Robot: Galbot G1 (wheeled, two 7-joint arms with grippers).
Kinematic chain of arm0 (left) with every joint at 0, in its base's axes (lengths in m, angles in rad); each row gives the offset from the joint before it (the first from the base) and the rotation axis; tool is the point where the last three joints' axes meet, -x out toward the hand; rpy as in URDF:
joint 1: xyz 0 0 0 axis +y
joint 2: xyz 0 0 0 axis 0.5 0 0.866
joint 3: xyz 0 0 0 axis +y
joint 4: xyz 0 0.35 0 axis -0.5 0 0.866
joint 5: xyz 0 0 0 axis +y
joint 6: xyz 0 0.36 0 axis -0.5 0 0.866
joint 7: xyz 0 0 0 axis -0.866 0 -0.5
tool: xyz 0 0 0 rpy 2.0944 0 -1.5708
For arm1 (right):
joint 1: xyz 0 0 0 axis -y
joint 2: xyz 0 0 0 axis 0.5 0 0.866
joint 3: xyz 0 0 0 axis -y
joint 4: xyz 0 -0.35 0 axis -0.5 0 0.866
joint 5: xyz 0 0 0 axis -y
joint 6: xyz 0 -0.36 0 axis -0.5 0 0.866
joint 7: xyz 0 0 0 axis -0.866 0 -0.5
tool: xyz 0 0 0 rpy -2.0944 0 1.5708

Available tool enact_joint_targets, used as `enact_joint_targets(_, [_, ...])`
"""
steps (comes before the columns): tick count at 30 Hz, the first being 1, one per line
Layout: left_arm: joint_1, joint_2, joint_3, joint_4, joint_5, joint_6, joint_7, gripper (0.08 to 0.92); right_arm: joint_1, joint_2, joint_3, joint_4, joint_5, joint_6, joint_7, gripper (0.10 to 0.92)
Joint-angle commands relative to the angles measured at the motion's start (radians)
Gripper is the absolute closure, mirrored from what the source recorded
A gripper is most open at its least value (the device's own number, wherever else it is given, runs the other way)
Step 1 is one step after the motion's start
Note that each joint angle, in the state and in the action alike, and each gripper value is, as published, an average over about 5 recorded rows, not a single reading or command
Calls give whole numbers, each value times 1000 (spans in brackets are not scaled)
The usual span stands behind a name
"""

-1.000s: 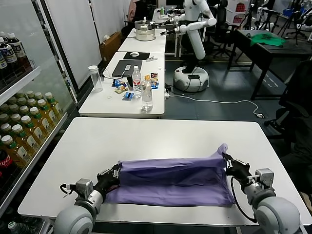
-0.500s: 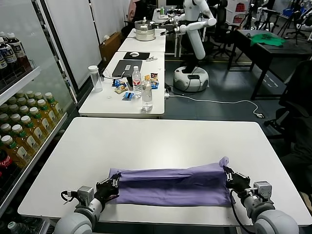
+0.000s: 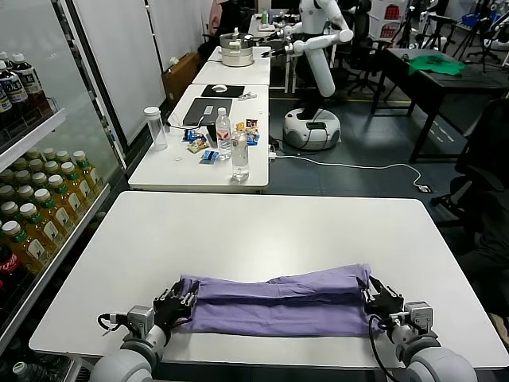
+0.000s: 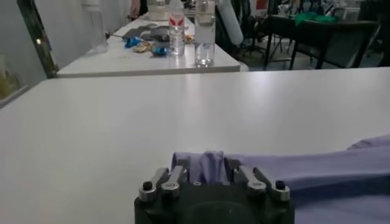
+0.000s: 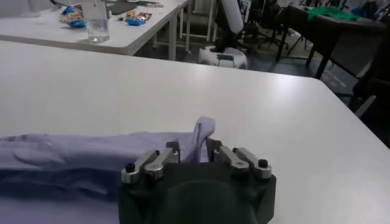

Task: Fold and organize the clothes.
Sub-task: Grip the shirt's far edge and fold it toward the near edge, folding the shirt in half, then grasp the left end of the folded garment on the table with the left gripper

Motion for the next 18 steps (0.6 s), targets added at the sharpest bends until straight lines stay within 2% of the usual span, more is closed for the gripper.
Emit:
enact_joint_targets(1, [51, -87, 9, -37, 142, -26, -63, 444, -18, 6, -2, 22, -32, 0, 0, 482])
enact_joint_targets(8, [36, -172, 35, 46, 158, -5, -119, 241, -25, 9, 3, 33, -32, 1, 1, 284])
enact_joint_targets(11, [26, -197, 43, 74, 149, 3, -129, 197, -22, 7, 2, 30, -32, 1, 1, 225])
enact_joint_targets(13, [22, -207, 45, 85, 136, 9, -133, 209, -21, 6, 3, 30, -31, 1, 1, 207])
enact_joint_targets(18, [28, -213, 43, 84, 79, 20, -129, 337, -17, -1, 6, 31, -24, 1, 0, 203])
